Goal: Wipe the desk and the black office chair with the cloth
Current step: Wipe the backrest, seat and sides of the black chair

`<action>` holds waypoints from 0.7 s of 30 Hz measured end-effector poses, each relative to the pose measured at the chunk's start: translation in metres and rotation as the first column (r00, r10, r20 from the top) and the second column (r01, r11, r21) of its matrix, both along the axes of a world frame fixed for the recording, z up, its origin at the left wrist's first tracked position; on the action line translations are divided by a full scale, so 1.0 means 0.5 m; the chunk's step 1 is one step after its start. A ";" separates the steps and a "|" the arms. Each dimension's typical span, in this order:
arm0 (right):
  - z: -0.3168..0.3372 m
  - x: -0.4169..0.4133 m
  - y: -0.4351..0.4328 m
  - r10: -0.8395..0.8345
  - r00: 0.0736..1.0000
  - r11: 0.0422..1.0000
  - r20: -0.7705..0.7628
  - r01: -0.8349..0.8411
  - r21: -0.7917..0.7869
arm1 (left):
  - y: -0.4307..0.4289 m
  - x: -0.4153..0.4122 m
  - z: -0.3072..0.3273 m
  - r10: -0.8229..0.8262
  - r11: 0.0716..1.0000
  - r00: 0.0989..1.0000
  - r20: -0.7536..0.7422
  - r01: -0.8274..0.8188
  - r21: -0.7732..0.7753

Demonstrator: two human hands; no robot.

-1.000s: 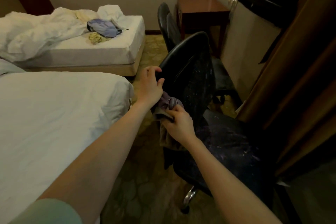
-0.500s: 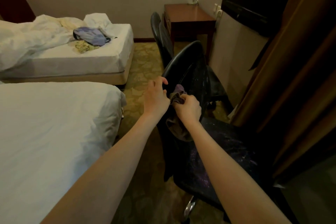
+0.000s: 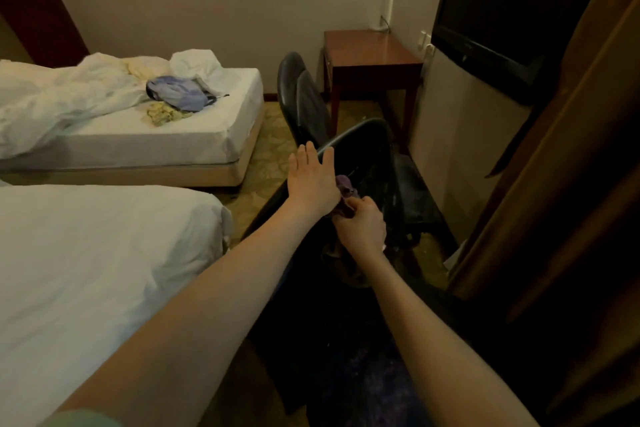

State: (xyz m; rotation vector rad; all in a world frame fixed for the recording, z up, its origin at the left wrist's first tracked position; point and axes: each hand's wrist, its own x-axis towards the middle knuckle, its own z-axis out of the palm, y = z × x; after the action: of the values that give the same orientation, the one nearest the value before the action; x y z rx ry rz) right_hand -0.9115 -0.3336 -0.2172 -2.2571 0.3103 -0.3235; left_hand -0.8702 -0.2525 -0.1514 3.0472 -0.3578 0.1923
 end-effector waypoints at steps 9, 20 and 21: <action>0.027 0.225 -0.159 -0.108 0.994 0.991 0.027 0.110 -0.081 | -0.076 0.090 -0.028 0.138 0.987 0.983 0.119 -0.147 0.066; -0.006 0.183 -0.122 0.176 0.984 0.969 0.033 -0.167 -0.180 | -0.074 0.105 -0.034 0.178 0.977 0.975 0.130 -0.191 0.093; -0.008 0.150 -0.107 0.226 0.973 0.961 0.049 -0.214 -0.175 | -0.074 0.103 -0.032 0.171 0.979 0.978 0.124 -0.182 0.091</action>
State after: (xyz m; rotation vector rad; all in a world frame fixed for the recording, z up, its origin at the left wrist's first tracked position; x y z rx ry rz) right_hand -0.8367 -0.3871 -0.2214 -2.4136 -0.0062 -0.3184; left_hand -0.8189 -0.2893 -0.1673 3.1762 -0.1044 0.3731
